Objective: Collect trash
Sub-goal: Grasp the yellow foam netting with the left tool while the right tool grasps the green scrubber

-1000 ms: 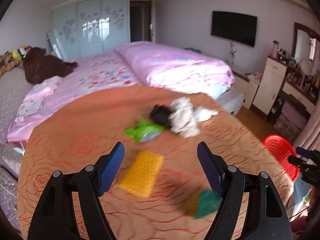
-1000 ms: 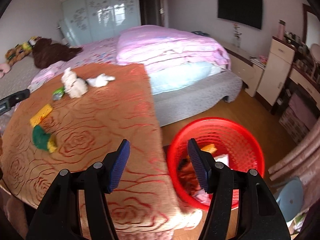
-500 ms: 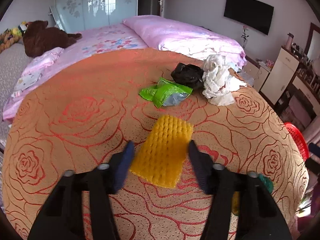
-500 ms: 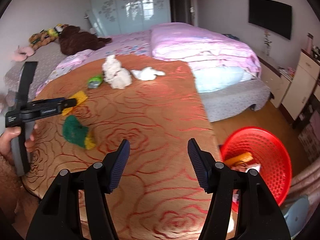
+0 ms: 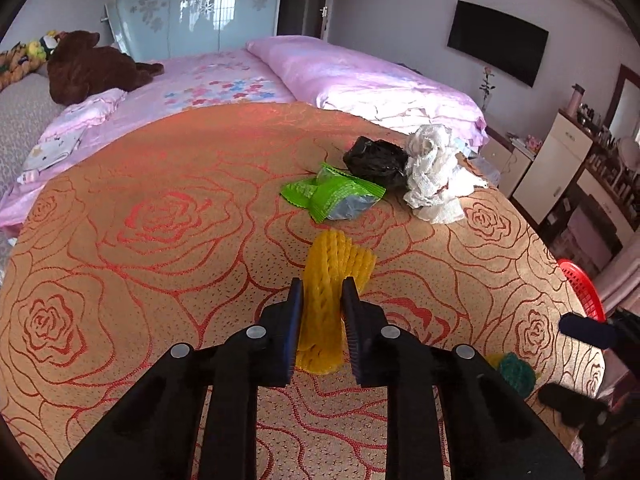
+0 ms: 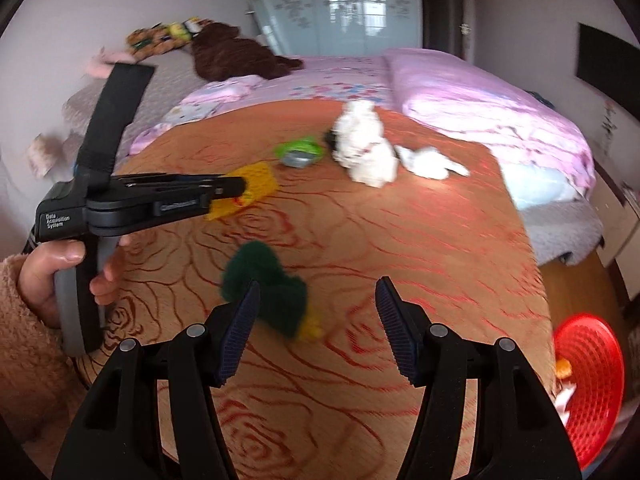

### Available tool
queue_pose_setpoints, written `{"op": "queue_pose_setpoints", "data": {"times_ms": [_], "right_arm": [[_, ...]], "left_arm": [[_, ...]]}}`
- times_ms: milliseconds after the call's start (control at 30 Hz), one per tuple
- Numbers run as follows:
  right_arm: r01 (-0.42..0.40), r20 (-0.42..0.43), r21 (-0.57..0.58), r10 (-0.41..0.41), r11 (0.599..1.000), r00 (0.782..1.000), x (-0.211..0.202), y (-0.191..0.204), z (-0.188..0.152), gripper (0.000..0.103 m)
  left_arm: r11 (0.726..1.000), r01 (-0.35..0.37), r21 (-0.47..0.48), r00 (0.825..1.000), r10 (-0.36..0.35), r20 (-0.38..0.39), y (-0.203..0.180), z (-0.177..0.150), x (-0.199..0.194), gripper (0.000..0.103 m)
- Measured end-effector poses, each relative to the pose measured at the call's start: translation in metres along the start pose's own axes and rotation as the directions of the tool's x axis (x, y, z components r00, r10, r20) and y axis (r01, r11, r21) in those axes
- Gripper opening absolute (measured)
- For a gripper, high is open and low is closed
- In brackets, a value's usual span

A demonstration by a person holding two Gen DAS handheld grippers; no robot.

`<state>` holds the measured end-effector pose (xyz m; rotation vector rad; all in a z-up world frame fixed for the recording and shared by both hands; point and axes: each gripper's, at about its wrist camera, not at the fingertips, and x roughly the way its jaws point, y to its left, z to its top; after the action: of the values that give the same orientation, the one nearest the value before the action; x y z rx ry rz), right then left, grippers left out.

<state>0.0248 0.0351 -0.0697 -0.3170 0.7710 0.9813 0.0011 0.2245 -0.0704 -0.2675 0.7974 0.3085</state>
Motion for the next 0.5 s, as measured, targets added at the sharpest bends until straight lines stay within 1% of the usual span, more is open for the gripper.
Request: {"op": "queue_pose_setpoints", "data": {"times_ms": [100, 233, 333, 500], "right_arm": [[-0.039, -0.031, -0.054, 0.038, 0.998, 0.999, 0.014, 0.013, 0.004, 0.058], [-0.067, -0.067, -0.095, 0.061, 0.993, 0.996, 0.028, 0.023, 0.003, 0.058], [-0.067, -0.077, -0.097, 0.060, 0.993, 0.995, 0.034, 0.025, 0.003, 0.053], [-0.063, -0.069, -0.073, 0.058, 0.995, 0.996, 0.036, 0.021, 0.006, 0.046]], "left_arm": [[1.000, 0.000, -0.001, 1.000, 0.000, 0.000, 0.001, 0.000, 0.000, 0.018], [1.000, -0.001, 0.000, 1.000, 0.001, -0.001, 0.002, 0.000, 0.000, 0.018], [1.000, -0.001, 0.001, 1.000, 0.001, 0.000, 0.002, 0.000, 0.000, 0.018], [1.000, -0.004, 0.002, 1.000, 0.004, 0.003, 0.003, 0.000, 0.000, 0.017]]}}
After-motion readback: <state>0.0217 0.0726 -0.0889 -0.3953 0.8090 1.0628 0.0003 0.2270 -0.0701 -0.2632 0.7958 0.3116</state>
